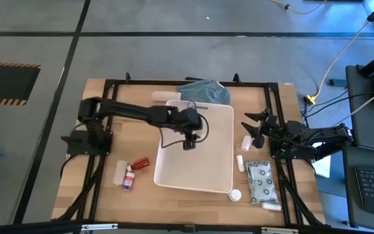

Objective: Pick & place medical supplies in basket/bin
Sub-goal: Put the top left white pill bottle into the white bin, then put the top white pill bottle into the white bin

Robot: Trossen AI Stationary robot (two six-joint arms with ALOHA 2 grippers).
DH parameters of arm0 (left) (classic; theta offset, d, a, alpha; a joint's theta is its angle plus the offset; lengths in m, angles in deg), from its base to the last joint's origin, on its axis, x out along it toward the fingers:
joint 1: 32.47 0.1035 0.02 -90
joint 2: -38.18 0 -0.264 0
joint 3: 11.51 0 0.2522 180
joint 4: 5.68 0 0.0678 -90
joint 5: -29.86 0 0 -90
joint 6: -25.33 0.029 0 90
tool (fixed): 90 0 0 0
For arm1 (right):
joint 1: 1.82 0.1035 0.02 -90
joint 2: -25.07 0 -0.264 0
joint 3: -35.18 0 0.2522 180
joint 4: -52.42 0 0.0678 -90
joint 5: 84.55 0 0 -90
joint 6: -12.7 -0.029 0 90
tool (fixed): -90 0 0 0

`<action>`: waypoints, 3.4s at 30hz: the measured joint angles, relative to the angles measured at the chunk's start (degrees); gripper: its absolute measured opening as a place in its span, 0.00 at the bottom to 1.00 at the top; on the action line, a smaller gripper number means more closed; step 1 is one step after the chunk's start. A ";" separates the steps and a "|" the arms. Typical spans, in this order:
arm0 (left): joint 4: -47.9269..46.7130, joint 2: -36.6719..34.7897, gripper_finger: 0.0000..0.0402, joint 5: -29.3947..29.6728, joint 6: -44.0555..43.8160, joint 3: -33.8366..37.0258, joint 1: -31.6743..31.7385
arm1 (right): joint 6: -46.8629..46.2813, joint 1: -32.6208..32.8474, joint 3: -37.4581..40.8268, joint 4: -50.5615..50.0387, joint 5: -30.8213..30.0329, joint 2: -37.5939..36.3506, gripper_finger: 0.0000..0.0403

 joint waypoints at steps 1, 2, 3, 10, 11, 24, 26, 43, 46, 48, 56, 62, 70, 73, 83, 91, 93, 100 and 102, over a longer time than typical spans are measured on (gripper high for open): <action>-0.19 1.16 0.46 -0.12 0.05 -0.54 0.00 | 0.00 -0.01 0.00 0.00 0.00 0.00 0.60; -0.82 2.18 0.46 -0.26 0.37 -0.87 0.00 | 0.00 -0.01 0.00 0.00 0.00 -0.01 0.60; -1.75 3.04 0.46 -0.26 0.76 -1.23 0.00 | 0.00 -0.01 0.00 0.00 0.00 -0.01 0.60; -3.43 7.80 0.46 -0.28 0.90 -2.44 0.00 | 0.00 -0.01 0.00 -0.04 -0.09 0.39 0.60; -3.28 8.22 0.46 -0.28 0.62 -2.46 0.00 | 0.00 0.01 0.00 -0.09 -0.09 0.44 0.60; -2.83 8.76 0.49 1.08 -1.08 -2.60 0.00 | -0.83 -0.01 0.01 -0.05 -0.07 0.48 0.60; -2.84 8.76 0.50 1.66 -0.92 -2.58 0.00 | -1.82 -0.01 0.00 -0.04 -0.07 0.48 0.60; -15.85 8.71 0.52 10.06 4.39 -11.18 0.00 | -3.32 0.01 0.00 -0.01 -0.07 0.51 0.60; -19.88 8.71 0.52 11.14 5.38 -14.61 -0.01 | -3.43 -0.01 0.00 -0.02 -0.04 0.51 0.60; -22.23 8.70 0.52 12.29 5.57 -17.43 -0.07 | -3.47 -0.01 0.00 -0.02 -0.04 0.51 0.60; -27.73 8.65 0.52 15.52 5.50 -26.81 -0.23 | -2.17 0.01 0.00 -0.24 0.52 1.97 0.60; -32.33 7.15 0.52 16.54 6.47 -34.21 -1.58 | -3.16 0.00 -3.93 -10.51 0.40 5.89 0.60; -33.18 -1.80 0.52 17.66 8.68 -35.54 -2.80 | -15.33 -0.39 -17.15 -31.66 -0.37 16.11 0.60; -34.50 -5.37 0.52 17.69 7.63 -35.37 -3.06 | -12.99 -0.39 -22.47 -33.95 4.58 21.41 0.60; -37.96 -9.26 0.52 17.91 6.20 -35.21 -3.06 | -4.22 -0.28 -45.28 -52.83 11.28 45.49 0.60; -43.08 -7.90 0.52 17.91 2.34 -35.10 -3.06 | 7.40 -0.25 -52.38 -69.76 13.38 61.05 0.60; -45.11 -7.76 0.52 17.93 1.18 -35.12 -3.06 | 7.69 -0.27 -51.33 -69.99 16.42 63.61 0.60; -46.37 -7.68 0.52 18.01 0.36 -35.12 -3.06 | 9.03 4.23 -47.89 -70.01 21.49 70.16 0.60; -46.37 -7.72 0.52 18.70 0.35 -35.12 -3.06 | 10.42 6.24 -47.04 -69.79 20.44 70.93 0.60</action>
